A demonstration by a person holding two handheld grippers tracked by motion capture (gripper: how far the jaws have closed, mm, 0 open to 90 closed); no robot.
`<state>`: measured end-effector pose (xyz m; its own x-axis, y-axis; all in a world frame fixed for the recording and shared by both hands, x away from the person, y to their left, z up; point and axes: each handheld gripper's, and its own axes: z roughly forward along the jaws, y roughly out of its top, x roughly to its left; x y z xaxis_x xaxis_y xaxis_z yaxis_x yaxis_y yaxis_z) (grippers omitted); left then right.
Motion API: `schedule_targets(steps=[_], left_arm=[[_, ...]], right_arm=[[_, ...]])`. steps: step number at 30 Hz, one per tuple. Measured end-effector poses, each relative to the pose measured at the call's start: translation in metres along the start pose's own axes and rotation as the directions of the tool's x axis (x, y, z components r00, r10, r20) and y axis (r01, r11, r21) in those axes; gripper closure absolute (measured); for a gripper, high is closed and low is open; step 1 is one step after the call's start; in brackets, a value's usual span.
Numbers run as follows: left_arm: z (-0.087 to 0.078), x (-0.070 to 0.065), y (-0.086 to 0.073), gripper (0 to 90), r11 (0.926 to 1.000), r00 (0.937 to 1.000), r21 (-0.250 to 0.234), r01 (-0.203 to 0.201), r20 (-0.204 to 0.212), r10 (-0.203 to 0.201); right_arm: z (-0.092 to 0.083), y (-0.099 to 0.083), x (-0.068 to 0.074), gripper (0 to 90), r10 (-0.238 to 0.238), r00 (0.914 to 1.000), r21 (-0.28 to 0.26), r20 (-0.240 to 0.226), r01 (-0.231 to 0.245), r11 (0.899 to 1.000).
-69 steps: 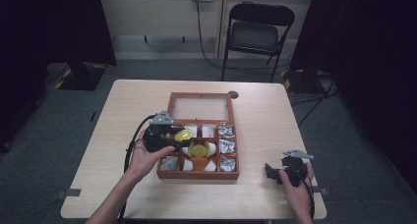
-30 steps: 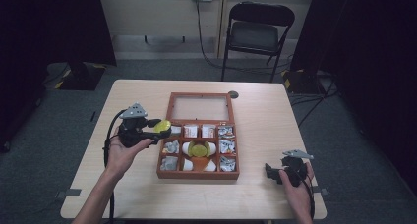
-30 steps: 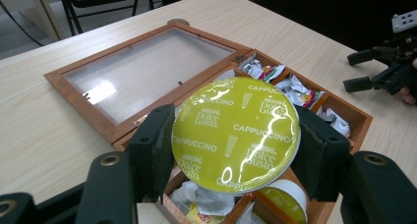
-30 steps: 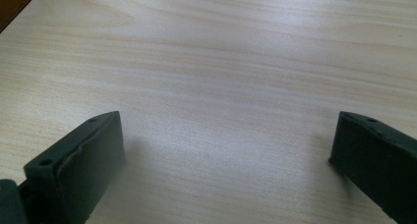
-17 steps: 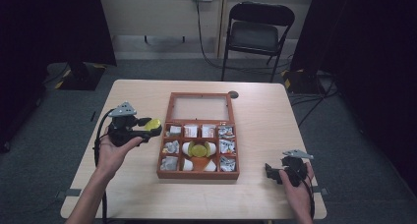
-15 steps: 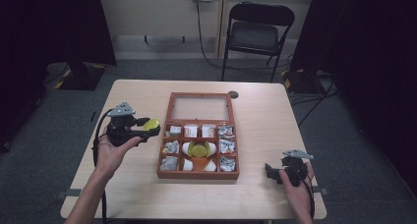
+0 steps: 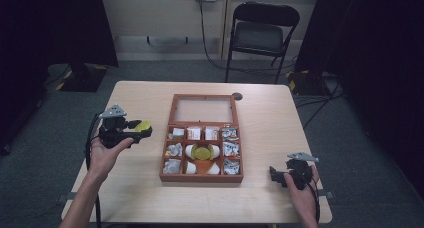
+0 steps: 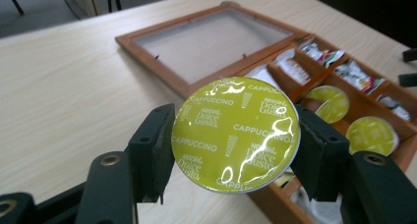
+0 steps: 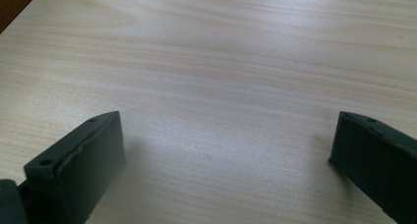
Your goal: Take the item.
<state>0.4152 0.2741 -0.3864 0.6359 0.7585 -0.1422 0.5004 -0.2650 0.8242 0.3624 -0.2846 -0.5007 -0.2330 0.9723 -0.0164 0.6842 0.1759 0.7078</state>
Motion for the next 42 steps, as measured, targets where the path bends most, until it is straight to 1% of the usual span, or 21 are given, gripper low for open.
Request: schedule_targets(steps=[1, 2, 3, 7, 10, 13, 18, 20, 23, 24, 26, 27, 28, 29, 31, 32, 33, 38, 40, 41, 42], left_arm=[[0.0, 0.0, 0.0, 39.5, 1.0, 1.0, 0.0, 0.0, 0.0, 0.0], [0.003, 0.006, -0.005, 39.5, 0.9998, 0.9997, 0.017, 0.015, -0.019, -0.014], [0.004, 0.008, -0.007, 39.5, 0.9995, 0.9995, 0.025, 0.02, -0.026, -0.019], [0.01, 0.016, -0.015, 39.5, 0.9981, 0.9984, 0.042, 0.044, -0.037, -0.043], [0.014, 0.018, -0.018, 39.5, 0.9971, 0.9976, 0.052, 0.055, -0.045, -0.053], [0.024, 0.021, -0.025, 39.5, 0.9945, 0.9966, 0.083, 0.063, -0.058, -0.058], [0.032, 0.024, -0.032, 39.5, 0.9915, 0.9959, 0.114, 0.063, -0.072, -0.055], [0.037, 0.024, -0.035, 39.5, 0.9895, 0.9952, 0.133, 0.056, -0.087, -0.045], [0.046, 0.023, -0.041, 39.5, 0.9846, 0.9955, 0.165, 0.057, -0.084, -0.044], [0.048, 0.023, -0.041, 39.5, 0.9839, 0.9966, 0.168, 0.062, -0.064, -0.051], [0.049, 0.023, -0.041, 39.5, 0.9836, 0.9966, 0.168, 0.066, -0.06, -0.057], [0.053, 0.02, -0.041, 39.5, 0.9799, 0.9957, 0.196, 0.039, -0.09, -0.022], [0.055, 0.02, -0.043, 39.4, 0.9795, 0.9964, 0.199, 0.033, -0.084, -0.017], [0.057, 0.021, -0.044, 39.5, 0.9783, 0.9966, 0.203, 0.04, -0.079, -0.025], [0.062, 0.022, -0.048, 39.4, 0.9743, 0.9961, 0.222, 0.037, -0.086, -0.018], [0.062, 0.022, -0.048, 39.4, 0.9743, 0.9961, 0.222, 0.037, -0.086, -0.018], [0.065, 0.022, -0.051, 39.5, 0.9702, 0.9963, 0.24, 0.036, -0.085, -0.016], [0.07, 0.021, -0.053, 39.4, 0.9677, 0.9961, 0.249, 0.038, -0.087, -0.017], [0.071, 0.021, -0.053, 39.4, 0.9662, 0.9964, 0.255, 0.035, -0.084, -0.014], [0.073, 0.022, -0.055, 39.4, 0.9637, 0.9965, 0.264, 0.037, -0.082, -0.016], [0.073, 0.022, -0.055, 39.4, 0.9637, 0.9965, 0.264, 0.037, -0.082, -0.016]], right_arm=[[0.0, 0.0, 0.0, 0.0, 0.0, 1.0, -0.001, -0.001, 0.0, 1.0], [0.0, 0.0, 0.0, 0.0, 0.0, 1.0, 0.0, 0.0, 0.0, 1.0], [0.0, 0.0, 0.0, 0.0, 0.0, 1.0, 0.0, 0.0, 0.0, 1.0], [0.0, 0.0, 0.0, 0.0, 0.0, 1.0, 0.0, 0.0, 0.0, 1.0], [0.0, 0.0, 0.0, 0.0, 0.0, 1.0, 0.0, 0.0, 0.0, 1.0], [0.0, 0.0, 0.0, 0.0, 0.001, 1.0, 0.0, -0.001, -0.001, 1.0], [0.0, 0.0, 0.0, 0.0, -0.001, 1.0, 0.0, -0.001, 0.001, 1.0], [0.0, 0.0, 0.0, 0.0, 0.0, 1.0, -0.001, -0.002, 0.0, 1.0], [0.0, 0.0, 0.0, 0.0, 0.0, 1.0, -0.001, -0.002, 0.0, 1.0], [0.0, 0.0, 0.0, 0.0, 0.0, 1.0, -0.001, -0.001, 0.0, 1.0], [0.0, 0.0, 0.0, 0.0, 0.0, 1.0, 0.0, -0.002, 0.0, 1.0], [0.0, 0.0, 0.0, 0.0, 0.0, 1.0, -0.001, -0.001, 0.0, 1.0], [0.0, 0.0, 0.0, 0.0, 0.0, 1.0, -0.001, -0.002, 0.0, 1.0], [0.0, 0.0, 0.0, 0.0, 0.0, 1.0, -0.001, -0.002, 0.0, 1.0], [0.0, 0.0, 0.0, 0.0, 0.0, 1.0, 0.0, -0.002, 0.0, 1.0], [0.0, 0.0, 0.0, 0.0, 0.0, 1.0, -0.001, -0.001, 0.0, 1.0], [0.0, 0.0, 0.0, 0.0, 0.0, 1.0, 0.0, -0.002, 0.0, 1.0], [0.0, 0.0, 0.0, 0.0, 0.0, 1.0, 0.0, -0.002, 0.0, 1.0], [0.0, 0.0, 0.0, 0.0, 0.0, 1.0, 0.0, -0.002, 0.0, 1.0], [0.0, 0.0, 0.0, 0.0, 0.0, 1.0, -0.001, -0.001, 0.0, 1.0], [0.0, 0.0, 0.0, 0.0, 0.0, 1.0, -0.001, -0.001, 0.0, 1.0]])
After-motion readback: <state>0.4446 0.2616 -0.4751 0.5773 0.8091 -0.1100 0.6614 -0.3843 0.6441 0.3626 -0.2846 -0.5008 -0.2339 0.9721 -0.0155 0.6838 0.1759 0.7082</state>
